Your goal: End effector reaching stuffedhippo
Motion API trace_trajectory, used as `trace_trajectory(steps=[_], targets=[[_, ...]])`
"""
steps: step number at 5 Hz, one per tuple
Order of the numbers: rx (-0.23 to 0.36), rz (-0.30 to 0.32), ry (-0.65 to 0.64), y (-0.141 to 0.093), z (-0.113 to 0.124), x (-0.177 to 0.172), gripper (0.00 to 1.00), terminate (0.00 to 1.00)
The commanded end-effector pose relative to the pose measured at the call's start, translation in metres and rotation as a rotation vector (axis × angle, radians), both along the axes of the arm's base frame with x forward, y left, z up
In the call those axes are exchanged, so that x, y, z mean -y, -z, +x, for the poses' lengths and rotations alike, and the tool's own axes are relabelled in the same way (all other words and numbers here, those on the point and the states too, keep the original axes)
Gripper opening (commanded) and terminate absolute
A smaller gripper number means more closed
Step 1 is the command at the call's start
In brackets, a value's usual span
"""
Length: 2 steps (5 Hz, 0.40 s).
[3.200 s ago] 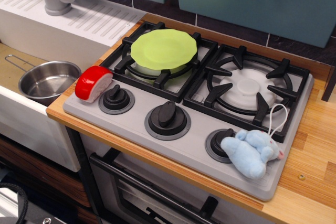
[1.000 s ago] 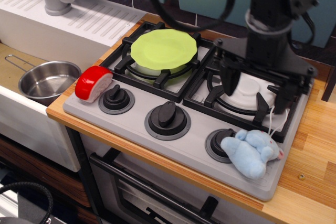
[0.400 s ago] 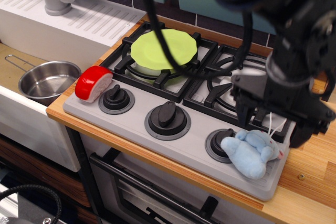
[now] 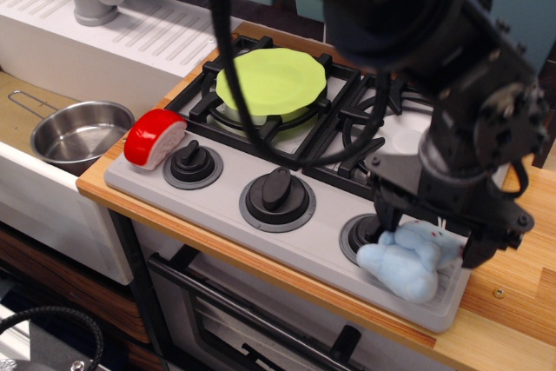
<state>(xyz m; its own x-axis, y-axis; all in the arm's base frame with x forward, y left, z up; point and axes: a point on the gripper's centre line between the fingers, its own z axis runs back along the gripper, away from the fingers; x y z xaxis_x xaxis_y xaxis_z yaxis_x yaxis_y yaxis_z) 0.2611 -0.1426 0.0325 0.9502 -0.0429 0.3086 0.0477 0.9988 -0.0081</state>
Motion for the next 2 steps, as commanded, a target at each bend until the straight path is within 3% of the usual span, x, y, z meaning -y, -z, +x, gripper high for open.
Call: trace_trajectory(steps=[1,2], targets=[[0.06,-0.042,0.02,0.019,0.0023,-0.0018,1.0,0.0],[0.063,-0.046,0.013,0.0237,0.0021,-0.0019,1.0,1.0]])
